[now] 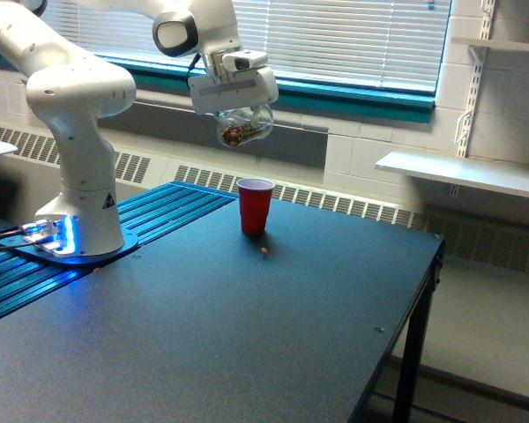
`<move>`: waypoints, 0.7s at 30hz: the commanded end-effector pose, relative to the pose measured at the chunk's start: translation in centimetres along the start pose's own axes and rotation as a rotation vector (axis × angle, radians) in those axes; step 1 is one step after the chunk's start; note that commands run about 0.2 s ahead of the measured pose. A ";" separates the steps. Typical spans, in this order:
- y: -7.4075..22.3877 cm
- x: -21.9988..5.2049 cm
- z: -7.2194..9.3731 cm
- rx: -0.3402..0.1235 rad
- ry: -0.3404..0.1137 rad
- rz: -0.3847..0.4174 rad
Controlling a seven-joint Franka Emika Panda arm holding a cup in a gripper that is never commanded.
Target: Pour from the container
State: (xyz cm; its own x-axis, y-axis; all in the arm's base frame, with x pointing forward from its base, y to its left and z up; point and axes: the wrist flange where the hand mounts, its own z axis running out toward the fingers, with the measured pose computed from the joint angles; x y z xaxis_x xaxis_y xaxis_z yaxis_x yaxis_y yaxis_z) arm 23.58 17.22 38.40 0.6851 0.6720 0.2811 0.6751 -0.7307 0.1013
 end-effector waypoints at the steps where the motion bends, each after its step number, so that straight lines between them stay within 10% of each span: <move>1: -0.2 -1.3 1.3 0.001 -0.044 0.048; 21: -0.2 -2.2 3.0 -0.042 -0.121 0.047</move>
State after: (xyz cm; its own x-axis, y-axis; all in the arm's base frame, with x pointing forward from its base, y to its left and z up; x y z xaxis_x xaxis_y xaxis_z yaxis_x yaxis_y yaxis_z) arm 22.79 17.61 36.25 0.7294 0.6534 0.2026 0.6416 -0.7562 0.1288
